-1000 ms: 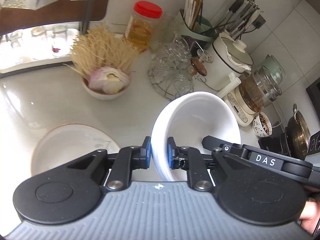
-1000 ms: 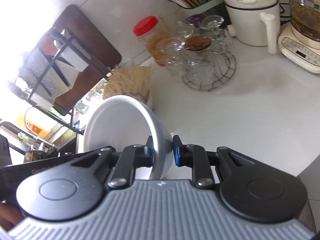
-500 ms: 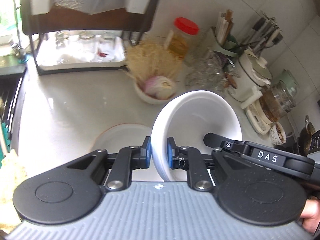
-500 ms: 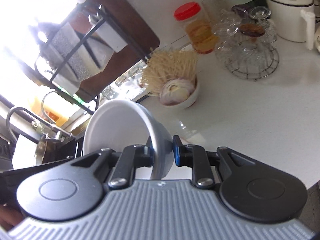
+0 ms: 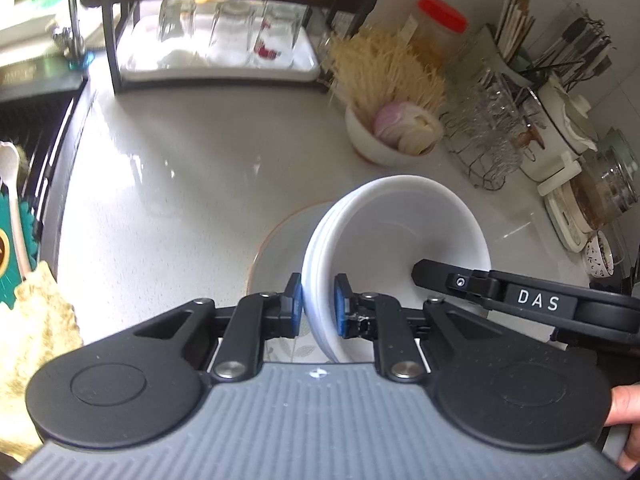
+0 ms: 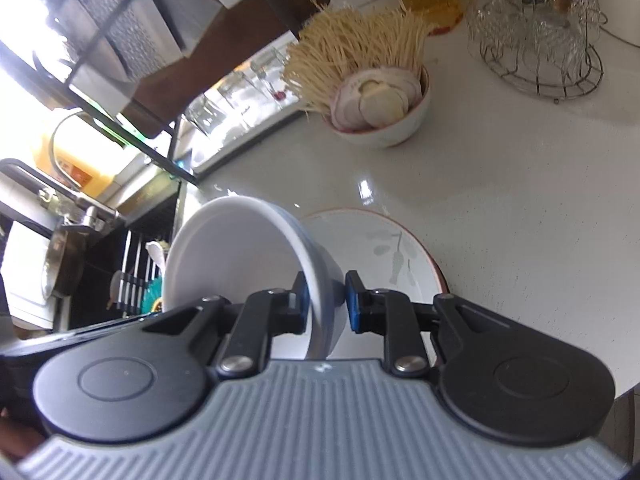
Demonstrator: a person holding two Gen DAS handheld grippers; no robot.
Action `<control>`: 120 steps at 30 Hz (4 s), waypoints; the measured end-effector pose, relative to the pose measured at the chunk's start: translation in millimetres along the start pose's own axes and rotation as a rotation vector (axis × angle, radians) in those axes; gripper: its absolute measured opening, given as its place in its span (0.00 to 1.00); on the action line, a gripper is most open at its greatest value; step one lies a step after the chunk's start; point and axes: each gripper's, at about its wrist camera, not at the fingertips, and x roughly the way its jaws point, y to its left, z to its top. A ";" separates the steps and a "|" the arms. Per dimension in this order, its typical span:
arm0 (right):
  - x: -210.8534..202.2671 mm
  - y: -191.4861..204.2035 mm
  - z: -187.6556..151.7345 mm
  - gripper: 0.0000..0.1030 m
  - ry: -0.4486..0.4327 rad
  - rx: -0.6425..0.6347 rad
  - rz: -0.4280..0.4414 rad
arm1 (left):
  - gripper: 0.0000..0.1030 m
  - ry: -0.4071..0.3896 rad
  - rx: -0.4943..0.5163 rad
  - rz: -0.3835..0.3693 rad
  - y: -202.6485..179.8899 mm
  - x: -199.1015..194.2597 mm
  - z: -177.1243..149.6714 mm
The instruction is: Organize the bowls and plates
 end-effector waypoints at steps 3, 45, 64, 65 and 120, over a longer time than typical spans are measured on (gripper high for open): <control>5.8 -1.6 -1.9 0.21 0.005 -0.017 -0.034 | 0.18 0.024 -0.017 -0.009 2.9 11.5 -2.7; 32.7 -18.5 -15.8 0.22 0.023 -0.009 -0.105 | 0.19 0.087 0.088 -0.006 -7.4 51.3 -8.9; -17.7 -15.1 -13.8 0.36 -0.084 -0.051 -0.055 | 0.37 -0.048 0.089 0.028 -31.5 -8.5 -12.8; -24.4 -14.4 -14.0 0.36 -0.097 -0.056 -0.054 | 0.37 -0.056 0.094 0.028 -34.7 -13.3 -14.4; -277.4 -42.1 -171.0 0.38 -0.405 -0.282 0.035 | 0.37 -0.404 0.150 0.140 -188.6 -228.1 -250.7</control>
